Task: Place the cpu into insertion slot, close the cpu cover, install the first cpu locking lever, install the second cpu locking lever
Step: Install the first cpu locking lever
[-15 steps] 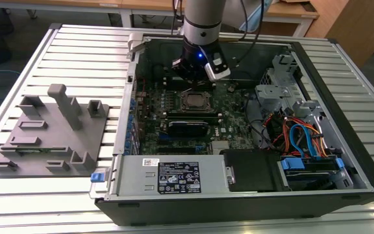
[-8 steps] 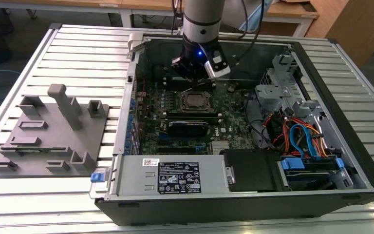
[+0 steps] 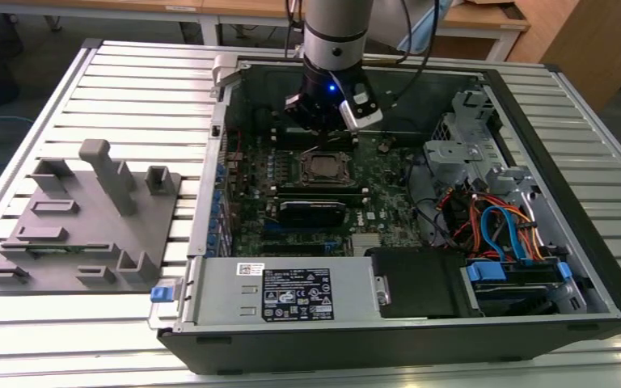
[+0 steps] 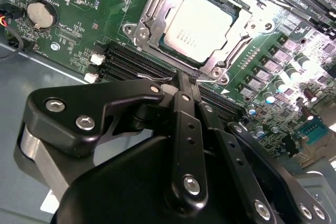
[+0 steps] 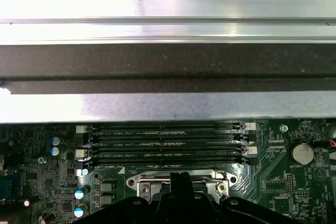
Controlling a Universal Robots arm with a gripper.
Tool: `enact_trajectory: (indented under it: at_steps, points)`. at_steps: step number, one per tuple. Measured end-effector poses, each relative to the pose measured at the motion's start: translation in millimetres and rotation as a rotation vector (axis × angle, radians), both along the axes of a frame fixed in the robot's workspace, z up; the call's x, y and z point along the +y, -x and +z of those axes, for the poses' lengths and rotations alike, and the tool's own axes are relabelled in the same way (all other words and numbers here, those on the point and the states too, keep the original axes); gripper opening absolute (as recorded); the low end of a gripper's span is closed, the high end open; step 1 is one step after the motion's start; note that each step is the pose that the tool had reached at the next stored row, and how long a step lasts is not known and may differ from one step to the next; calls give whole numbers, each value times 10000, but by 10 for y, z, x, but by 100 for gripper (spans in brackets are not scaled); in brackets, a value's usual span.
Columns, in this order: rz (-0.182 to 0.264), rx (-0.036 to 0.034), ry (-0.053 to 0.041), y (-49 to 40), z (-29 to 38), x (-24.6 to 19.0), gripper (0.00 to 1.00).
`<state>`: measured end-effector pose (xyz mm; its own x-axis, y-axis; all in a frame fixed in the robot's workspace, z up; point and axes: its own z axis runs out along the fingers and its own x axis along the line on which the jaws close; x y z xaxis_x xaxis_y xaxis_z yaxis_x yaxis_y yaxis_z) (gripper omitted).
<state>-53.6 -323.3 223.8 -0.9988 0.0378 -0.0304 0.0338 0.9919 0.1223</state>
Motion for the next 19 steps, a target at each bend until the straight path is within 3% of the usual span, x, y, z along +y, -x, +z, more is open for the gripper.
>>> enact_trajectory:
  at_steps: [13, 19]
  points:
    - [-225, 0, 0, -3, -4, 1, 11]
    - [-224, 0, 0, -2, -5, 48, 11]
